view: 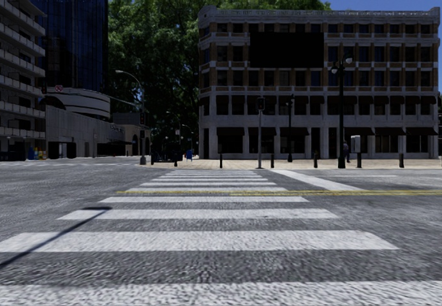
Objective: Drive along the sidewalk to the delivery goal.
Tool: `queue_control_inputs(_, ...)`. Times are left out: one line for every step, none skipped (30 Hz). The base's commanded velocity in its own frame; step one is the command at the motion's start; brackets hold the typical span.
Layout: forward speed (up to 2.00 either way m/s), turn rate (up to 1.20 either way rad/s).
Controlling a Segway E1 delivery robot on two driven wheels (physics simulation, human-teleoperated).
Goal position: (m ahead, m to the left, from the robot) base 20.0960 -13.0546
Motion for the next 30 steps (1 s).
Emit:
queue_control_inputs(2.0,0.0)
queue_control_inputs(2.0,0.0)
queue_control_inputs(2.0,0.0)
queue_control_inputs(2.0,0.0)
queue_control_inputs(2.0,0.0)
queue_control_inputs(2.0,0.0)
queue_control_inputs(2.0,0.0)
queue_control_inputs(2.0,0.0)
queue_control_inputs(2.0,0.0)
queue_control_inputs(2.0,0.0)
queue_control_inputs(2.0,0.0)
queue_control_inputs(2.0,0.0)
queue_control_inputs(2.0,0.0)
queue_control_inputs(2.0,0.0)
queue_control_inputs(2.0,0.0)
queue_control_inputs(2.0,0.0)
queue_control_inputs(2.0,0.0)
queue_control_inputs(2.0,0.0)
queue_control_inputs(2.0,0.0)
queue_control_inputs(2.0,0.0)
queue_control_inputs(2.0,0.0)
queue_control_inputs(2.0,0.0)
queue_control_inputs(2.0,0.0)
queue_control_inputs(2.0,0.0)
queue_control_inputs(2.0,0.0)
queue_control_inputs(2.0,0.0)
queue_control_inputs(2.0,0.0)
queue_control_inputs(2.0,0.0)
queue_control_inputs(2.0,0.0)
queue_control_inputs(2.0,0.0)
